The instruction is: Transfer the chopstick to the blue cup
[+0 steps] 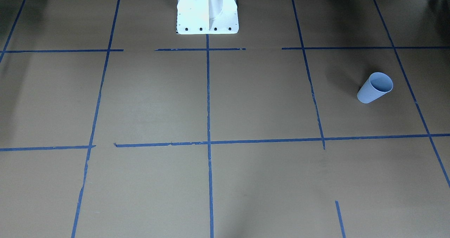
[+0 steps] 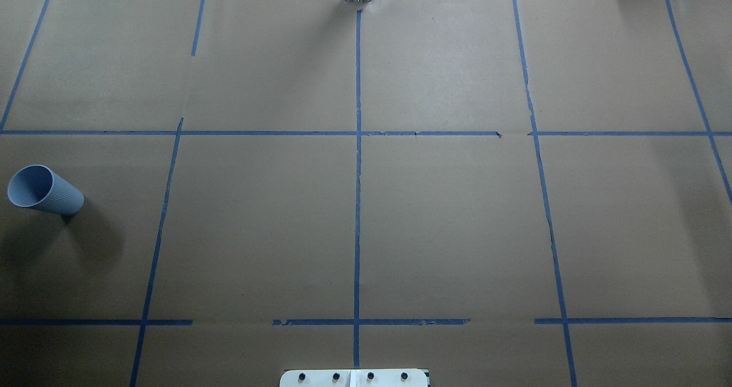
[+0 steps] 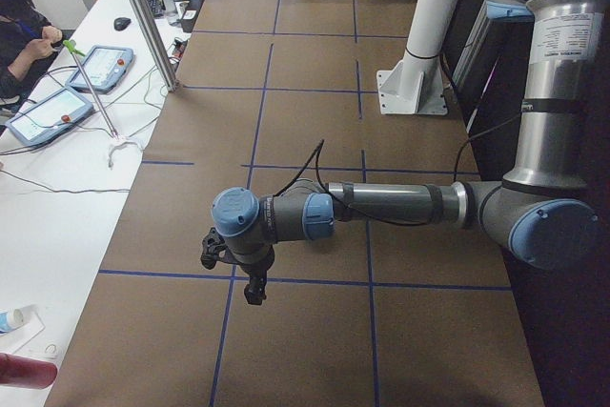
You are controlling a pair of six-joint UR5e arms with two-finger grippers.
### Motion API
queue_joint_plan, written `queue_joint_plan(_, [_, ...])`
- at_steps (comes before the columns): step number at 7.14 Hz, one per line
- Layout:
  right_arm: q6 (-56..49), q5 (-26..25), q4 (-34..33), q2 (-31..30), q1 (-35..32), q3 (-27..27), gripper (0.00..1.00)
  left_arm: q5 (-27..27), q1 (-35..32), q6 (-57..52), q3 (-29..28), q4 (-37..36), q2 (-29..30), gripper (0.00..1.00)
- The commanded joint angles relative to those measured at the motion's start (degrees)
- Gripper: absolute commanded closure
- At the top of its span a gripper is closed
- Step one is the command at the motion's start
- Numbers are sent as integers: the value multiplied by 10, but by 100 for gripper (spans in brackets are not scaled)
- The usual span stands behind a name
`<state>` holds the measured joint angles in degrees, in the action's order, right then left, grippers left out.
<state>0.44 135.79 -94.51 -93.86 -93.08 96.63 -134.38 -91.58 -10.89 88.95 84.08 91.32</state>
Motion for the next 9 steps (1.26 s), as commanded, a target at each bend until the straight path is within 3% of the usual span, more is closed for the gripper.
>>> queue_joint_plan(1, [-4, -1, 1, 0, 0, 1, 0, 0, 0, 0, 0, 0, 0, 0])
queue_joint_plan(6, [0, 0, 0, 1, 0, 3, 0, 0, 0, 4, 9, 17, 1, 0])
queue_joint_plan(7, [1, 0, 0, 1, 0, 5, 0, -1, 2, 10, 28, 17, 1, 0])
queue_joint_plan(9, [1, 1, 0, 1, 0, 6, 0, -20, 86, 167, 119, 17, -12, 0])
